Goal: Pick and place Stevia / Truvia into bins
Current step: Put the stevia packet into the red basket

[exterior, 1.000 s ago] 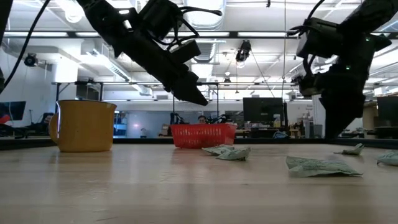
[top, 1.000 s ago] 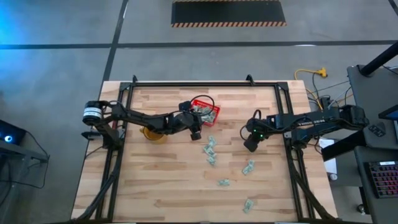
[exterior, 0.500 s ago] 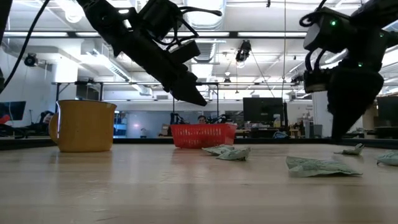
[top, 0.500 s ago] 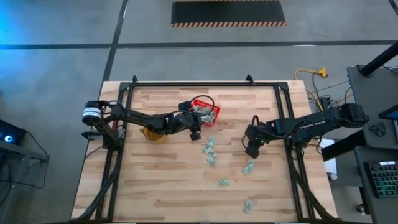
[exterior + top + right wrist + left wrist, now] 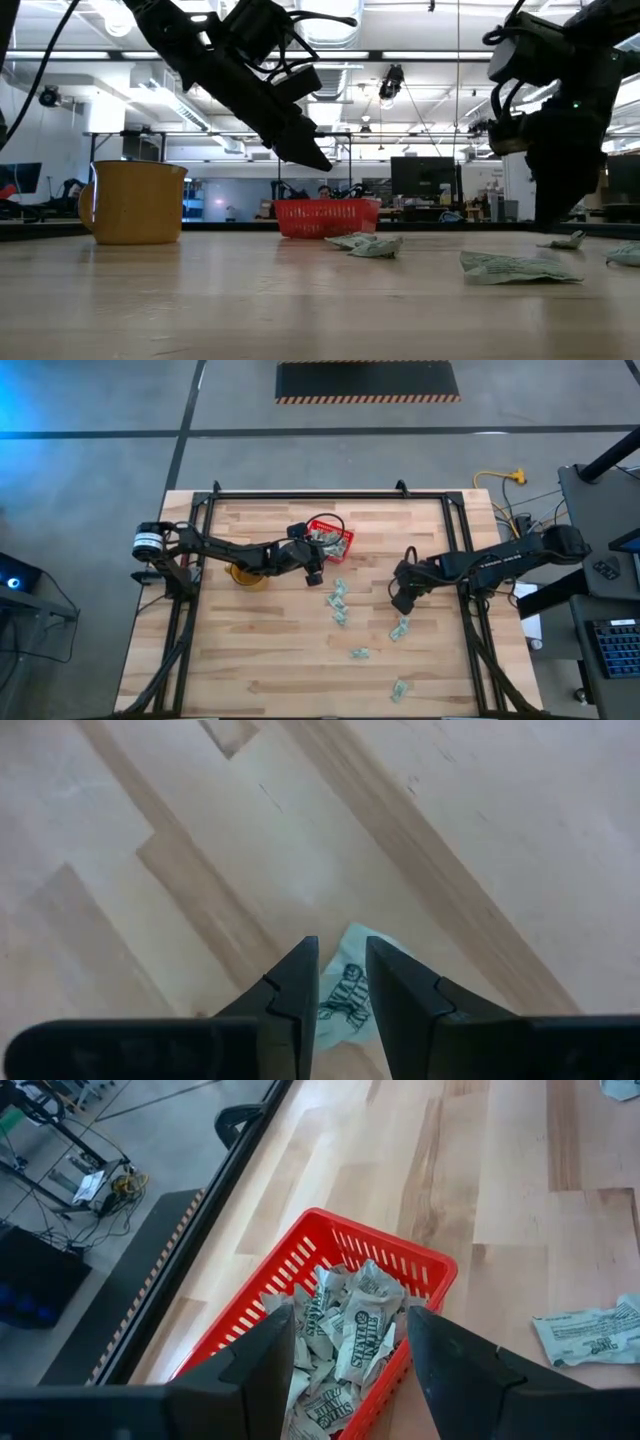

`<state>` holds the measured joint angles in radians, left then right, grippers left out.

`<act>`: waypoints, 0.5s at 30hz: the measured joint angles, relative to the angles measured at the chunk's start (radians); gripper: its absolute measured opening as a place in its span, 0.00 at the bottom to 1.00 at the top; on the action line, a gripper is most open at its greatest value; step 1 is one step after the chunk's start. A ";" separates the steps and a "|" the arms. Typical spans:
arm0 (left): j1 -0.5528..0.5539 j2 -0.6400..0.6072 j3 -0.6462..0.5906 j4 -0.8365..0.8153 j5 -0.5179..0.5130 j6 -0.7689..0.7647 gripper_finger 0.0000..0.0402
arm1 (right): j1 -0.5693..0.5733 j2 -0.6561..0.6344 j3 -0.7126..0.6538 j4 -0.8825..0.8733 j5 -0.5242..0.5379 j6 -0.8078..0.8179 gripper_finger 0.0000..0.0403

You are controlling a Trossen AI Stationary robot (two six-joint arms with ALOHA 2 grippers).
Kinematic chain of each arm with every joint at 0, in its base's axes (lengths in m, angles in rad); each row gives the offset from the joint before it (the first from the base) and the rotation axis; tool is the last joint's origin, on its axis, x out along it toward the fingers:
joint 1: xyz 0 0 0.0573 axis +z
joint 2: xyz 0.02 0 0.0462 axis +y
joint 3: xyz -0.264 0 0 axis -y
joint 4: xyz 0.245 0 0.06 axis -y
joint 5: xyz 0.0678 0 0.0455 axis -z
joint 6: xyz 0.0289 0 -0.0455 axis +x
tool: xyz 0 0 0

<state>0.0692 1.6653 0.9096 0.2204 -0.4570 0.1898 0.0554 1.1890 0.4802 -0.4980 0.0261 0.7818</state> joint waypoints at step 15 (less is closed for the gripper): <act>0.000 0.000 0.000 -0.004 0.000 0.000 0.44 | 0.021 0.100 0.007 0.000 -0.005 0.008 0.19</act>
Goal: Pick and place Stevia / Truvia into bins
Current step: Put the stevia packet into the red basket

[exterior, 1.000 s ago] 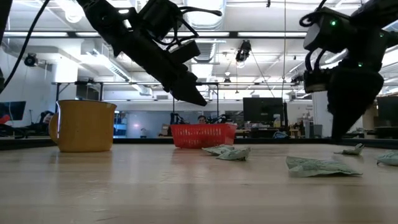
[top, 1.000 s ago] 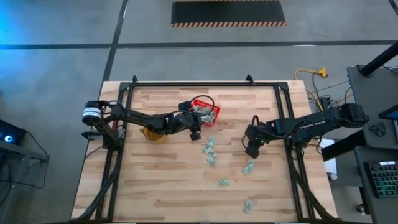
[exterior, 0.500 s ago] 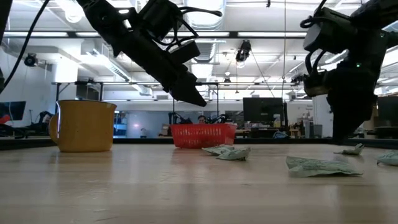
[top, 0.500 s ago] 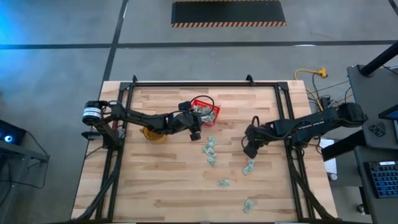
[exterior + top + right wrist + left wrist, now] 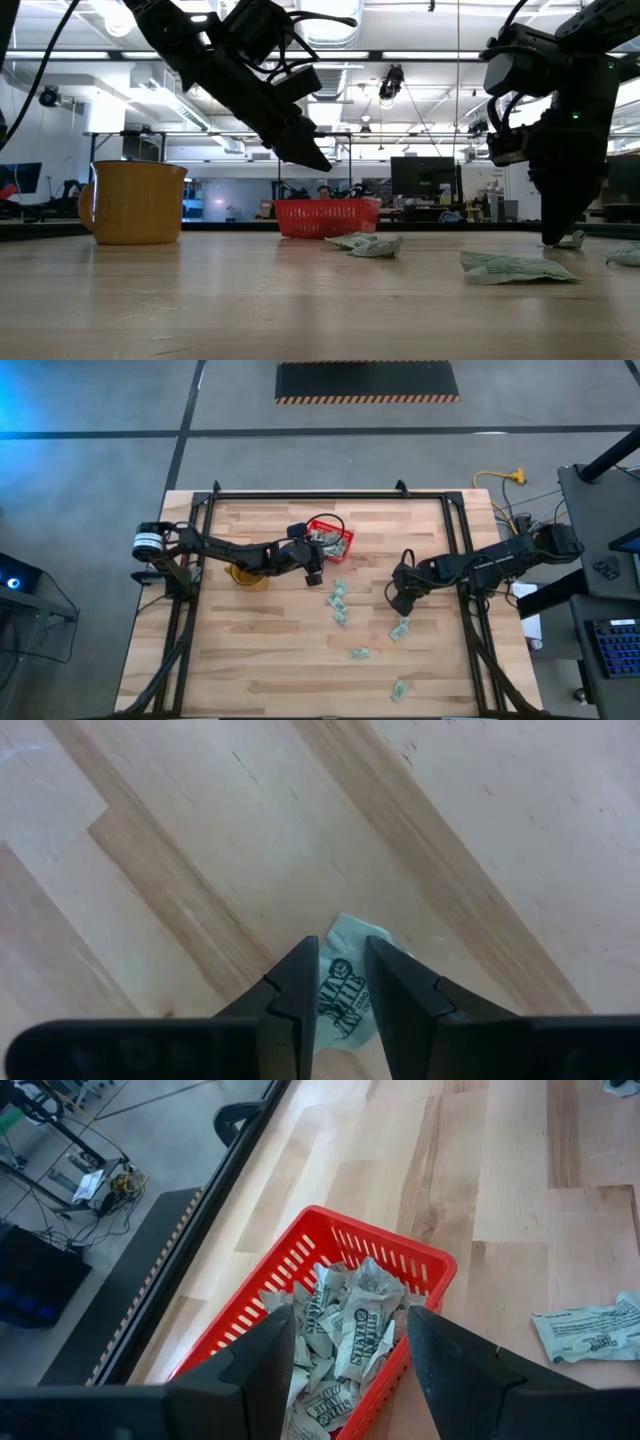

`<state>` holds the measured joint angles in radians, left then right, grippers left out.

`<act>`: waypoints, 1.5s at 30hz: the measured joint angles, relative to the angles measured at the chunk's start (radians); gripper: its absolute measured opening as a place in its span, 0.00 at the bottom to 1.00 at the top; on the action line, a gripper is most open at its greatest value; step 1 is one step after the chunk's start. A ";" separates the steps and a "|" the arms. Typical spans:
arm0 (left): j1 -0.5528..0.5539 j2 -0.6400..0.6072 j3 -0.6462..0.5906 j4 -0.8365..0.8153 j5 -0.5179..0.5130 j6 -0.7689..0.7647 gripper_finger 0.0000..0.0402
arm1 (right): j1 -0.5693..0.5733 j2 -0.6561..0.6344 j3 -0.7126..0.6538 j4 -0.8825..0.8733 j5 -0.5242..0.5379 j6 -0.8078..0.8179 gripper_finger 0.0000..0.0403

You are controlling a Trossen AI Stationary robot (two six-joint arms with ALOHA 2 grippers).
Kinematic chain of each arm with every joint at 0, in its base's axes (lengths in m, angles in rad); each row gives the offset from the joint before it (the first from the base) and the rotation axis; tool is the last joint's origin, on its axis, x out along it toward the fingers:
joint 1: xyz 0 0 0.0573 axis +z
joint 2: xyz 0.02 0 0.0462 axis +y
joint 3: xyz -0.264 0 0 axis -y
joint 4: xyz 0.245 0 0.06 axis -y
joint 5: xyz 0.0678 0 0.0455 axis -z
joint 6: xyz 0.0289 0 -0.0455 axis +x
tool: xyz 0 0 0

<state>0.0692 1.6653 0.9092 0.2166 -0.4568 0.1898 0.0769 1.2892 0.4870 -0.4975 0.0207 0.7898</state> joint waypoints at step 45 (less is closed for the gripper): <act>0.000 0.000 0.000 -0.002 0.000 0.000 0.44 | 0.059 0.008 0.068 0.242 0.224 -0.705 0.02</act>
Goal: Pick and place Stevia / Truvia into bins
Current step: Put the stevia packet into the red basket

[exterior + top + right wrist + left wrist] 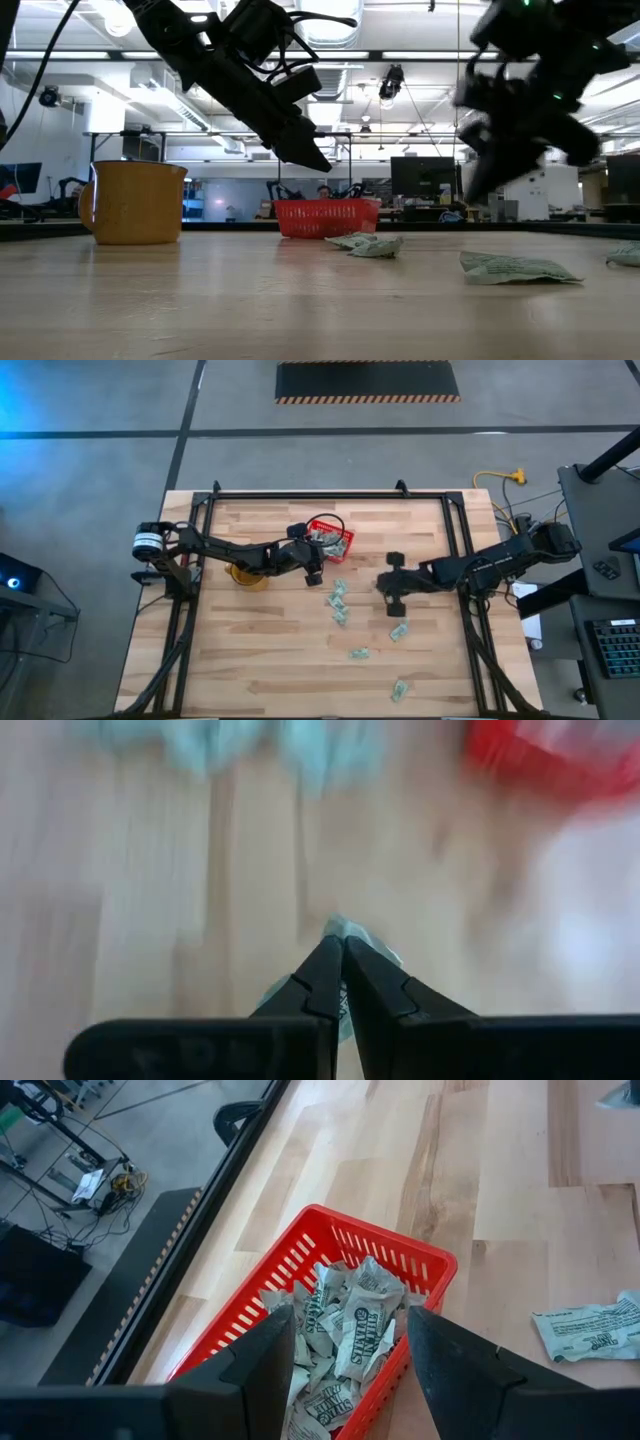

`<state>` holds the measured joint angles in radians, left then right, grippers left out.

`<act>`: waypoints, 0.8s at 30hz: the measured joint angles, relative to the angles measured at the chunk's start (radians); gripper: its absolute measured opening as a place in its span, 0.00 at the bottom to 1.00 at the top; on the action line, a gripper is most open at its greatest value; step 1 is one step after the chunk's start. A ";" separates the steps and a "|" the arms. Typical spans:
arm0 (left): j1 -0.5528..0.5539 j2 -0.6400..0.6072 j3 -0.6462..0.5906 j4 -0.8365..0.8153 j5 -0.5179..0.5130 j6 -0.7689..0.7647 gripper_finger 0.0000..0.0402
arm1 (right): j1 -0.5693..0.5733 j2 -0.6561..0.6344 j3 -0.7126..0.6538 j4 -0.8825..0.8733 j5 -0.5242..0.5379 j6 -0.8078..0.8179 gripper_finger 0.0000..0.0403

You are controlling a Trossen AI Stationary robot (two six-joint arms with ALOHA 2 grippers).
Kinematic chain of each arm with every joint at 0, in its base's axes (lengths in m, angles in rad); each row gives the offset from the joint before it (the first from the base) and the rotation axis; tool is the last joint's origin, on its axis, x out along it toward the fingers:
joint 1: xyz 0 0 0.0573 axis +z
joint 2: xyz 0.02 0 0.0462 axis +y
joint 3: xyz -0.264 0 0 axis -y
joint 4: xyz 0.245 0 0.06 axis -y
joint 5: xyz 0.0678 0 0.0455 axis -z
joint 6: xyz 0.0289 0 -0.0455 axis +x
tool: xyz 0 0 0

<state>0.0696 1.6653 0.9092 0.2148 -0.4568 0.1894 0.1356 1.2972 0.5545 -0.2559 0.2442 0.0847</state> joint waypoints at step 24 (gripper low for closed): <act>-0.014 -0.032 0.000 -0.077 0.000 0.000 0.44 | -0.408 0.077 -0.001 0.753 -0.090 -0.258 0.02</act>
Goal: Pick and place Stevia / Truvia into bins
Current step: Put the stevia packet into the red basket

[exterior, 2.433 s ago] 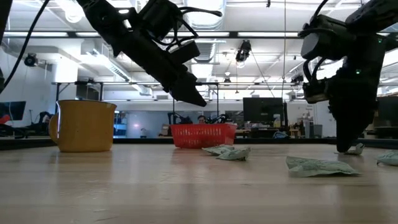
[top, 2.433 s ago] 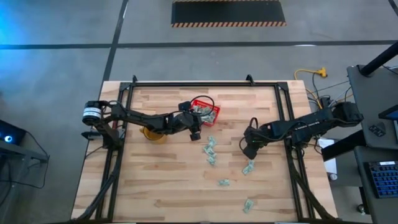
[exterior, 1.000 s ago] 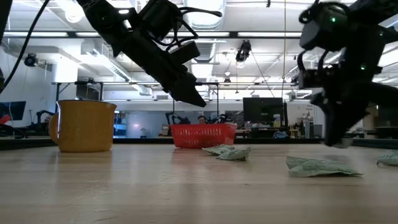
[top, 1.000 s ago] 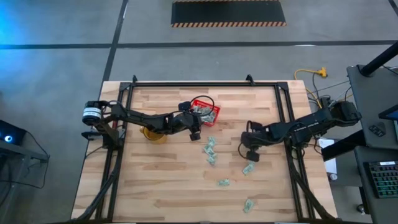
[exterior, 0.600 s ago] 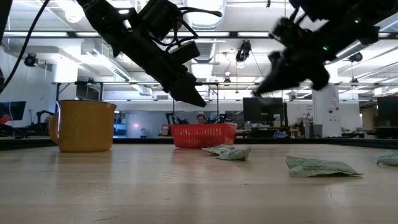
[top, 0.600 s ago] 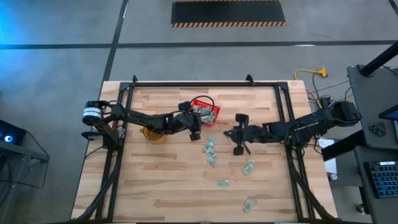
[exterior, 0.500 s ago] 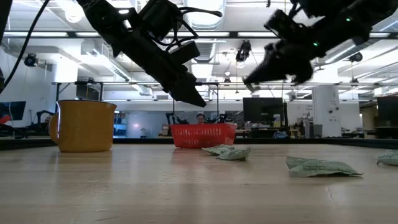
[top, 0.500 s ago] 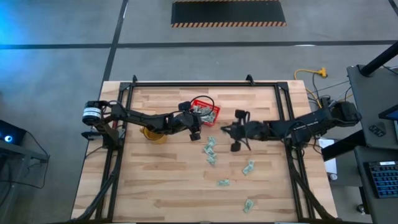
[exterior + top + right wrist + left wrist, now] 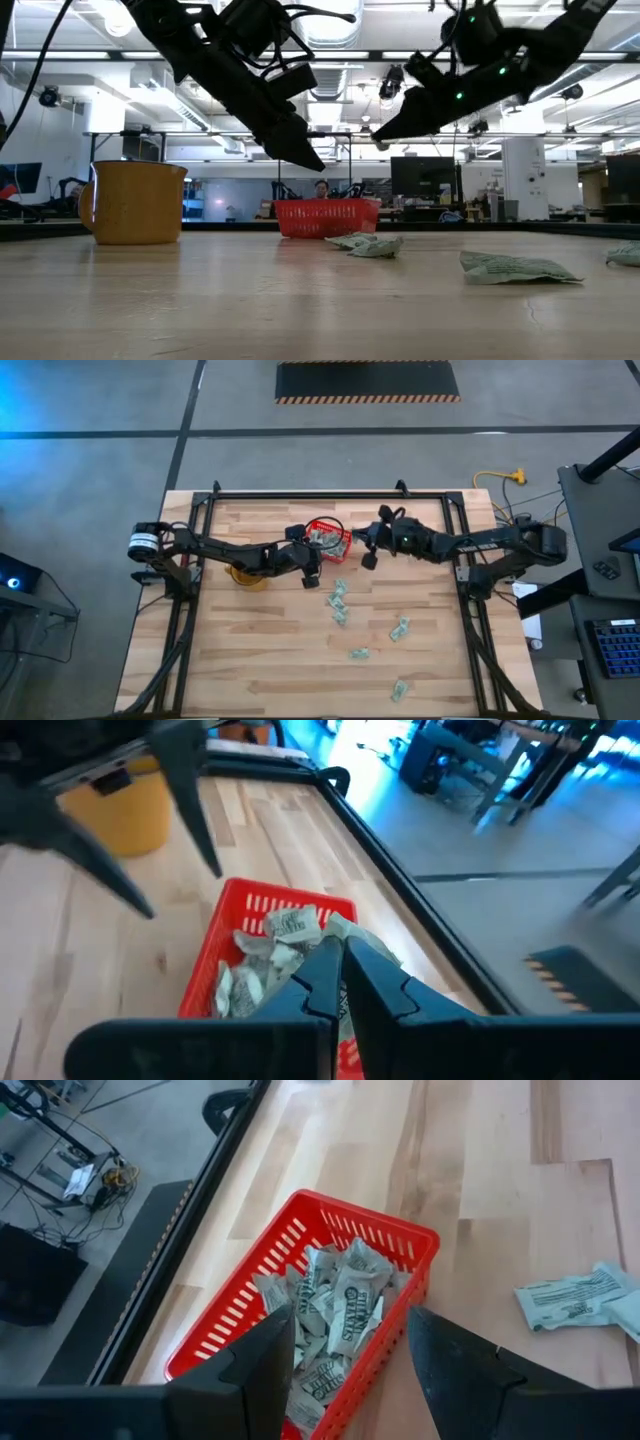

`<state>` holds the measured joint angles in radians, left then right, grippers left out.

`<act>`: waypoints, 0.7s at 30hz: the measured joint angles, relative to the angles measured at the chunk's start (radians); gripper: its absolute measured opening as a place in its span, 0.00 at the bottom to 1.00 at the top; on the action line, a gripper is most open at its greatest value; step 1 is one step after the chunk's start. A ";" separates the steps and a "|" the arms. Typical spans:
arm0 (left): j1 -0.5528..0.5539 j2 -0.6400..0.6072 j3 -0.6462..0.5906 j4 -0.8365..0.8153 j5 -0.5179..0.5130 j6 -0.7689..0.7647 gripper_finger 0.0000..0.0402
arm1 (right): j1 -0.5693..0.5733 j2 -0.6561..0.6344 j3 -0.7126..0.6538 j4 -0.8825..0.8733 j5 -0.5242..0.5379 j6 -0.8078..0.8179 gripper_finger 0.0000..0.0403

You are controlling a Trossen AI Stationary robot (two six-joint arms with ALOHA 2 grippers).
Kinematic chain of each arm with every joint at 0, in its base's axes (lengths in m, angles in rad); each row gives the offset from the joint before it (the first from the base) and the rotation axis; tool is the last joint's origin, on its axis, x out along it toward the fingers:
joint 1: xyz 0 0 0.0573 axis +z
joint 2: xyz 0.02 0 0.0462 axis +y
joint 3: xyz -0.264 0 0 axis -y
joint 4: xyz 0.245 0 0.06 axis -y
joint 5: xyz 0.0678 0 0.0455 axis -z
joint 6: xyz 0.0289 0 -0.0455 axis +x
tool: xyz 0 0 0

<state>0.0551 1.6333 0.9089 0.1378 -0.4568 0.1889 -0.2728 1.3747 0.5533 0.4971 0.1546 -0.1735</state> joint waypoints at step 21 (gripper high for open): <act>-0.005 -0.001 0.000 -0.053 0.000 -0.001 0.44 | -0.112 0.309 0.197 -0.069 -0.106 0.062 0.06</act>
<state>0.0502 1.6325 0.9089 0.0850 -0.4564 0.1881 -0.3847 1.6841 0.7502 0.4283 0.0486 -0.1113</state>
